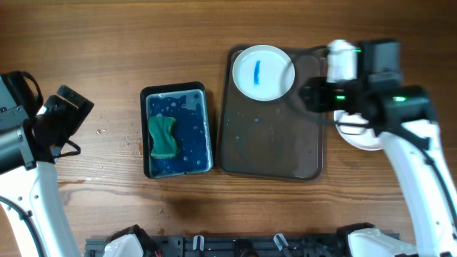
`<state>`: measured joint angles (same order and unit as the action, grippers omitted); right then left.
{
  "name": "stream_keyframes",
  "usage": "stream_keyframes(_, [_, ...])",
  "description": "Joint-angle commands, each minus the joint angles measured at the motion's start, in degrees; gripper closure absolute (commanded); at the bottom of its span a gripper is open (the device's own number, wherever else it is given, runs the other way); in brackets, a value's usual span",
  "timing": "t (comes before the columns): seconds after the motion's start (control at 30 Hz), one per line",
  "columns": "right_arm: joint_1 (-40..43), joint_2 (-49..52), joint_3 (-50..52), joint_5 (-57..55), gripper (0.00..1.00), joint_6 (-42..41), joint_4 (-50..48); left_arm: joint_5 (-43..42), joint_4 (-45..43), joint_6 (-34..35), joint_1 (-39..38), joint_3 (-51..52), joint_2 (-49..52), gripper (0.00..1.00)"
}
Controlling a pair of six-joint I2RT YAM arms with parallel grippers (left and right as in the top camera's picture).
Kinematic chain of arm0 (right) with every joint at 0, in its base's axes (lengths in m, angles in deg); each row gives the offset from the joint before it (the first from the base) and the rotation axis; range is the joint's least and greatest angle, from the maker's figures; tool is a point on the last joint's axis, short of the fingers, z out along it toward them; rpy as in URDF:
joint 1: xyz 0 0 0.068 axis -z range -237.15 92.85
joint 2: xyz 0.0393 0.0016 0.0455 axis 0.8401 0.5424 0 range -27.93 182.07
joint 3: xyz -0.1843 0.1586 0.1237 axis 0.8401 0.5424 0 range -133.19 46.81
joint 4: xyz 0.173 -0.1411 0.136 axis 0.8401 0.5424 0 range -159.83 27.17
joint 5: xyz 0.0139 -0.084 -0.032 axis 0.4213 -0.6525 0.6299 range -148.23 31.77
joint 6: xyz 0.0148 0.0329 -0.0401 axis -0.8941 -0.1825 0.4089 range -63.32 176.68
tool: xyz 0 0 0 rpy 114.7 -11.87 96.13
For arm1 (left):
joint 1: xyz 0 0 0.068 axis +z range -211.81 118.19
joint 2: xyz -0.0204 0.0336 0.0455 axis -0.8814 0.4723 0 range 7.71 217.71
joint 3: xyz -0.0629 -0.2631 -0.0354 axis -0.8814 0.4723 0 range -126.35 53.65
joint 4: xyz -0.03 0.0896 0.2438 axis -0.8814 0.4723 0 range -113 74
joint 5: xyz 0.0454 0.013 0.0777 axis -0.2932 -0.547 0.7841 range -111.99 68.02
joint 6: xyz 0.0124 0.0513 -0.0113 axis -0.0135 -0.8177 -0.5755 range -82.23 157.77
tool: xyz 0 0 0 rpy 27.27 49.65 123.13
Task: Clean dirty plates on tray and stack at the side
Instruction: 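Grip the last plate's rim with the right gripper and drag it down the tray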
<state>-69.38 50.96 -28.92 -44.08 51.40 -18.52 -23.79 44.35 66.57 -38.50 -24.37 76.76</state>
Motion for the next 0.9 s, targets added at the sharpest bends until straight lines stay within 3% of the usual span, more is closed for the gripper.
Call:
stream_keyframes(0.0, [-4.76,6.14,-0.31,-14.16,0.48,0.59,-5.38,-0.7,0.0,-0.02,0.33,-0.63,0.0,0.0])
stream_keyframes(0.17, [-3.87,20.11,-0.31,-18.88,0.39,0.57,-17.77,-0.7,0.0,-0.02,0.33,-0.63,0.0,0.0])
stream_keyframes(0.4, [0.04,33.62,-0.31,-18.67,0.4,-6.91,-30.16,-0.7,0.0,-0.02,0.33,-0.63,0.0,0.0])
stream_keyframes(0.57, [4.11,37.31,-0.31,-8.66,0.41,-11.47,-32.87,-0.7,0.0,-0.04,0.33,-0.63,0.0,0.0])
stream_keyframes(0.7, [4.66,40.41,-0.31,0.76,0.63,-11.85,-32.65,-0.7,0.0,-0.02,0.33,-0.63,0.0,0.0])
stream_keyframes(0.8, [4.15,41.27,-0.31,0.0,0.82,-11.85,-31.93,-0.7,0.0,-0.02,0.33,-0.63,0.0,0.0])
stream_keyframes(0.87, [4.17,41.27,-0.31,0.0,0.88,-11.82,-31.36,-0.7,0.0,-0.02,0.33,-0.63,0.0,0.0])
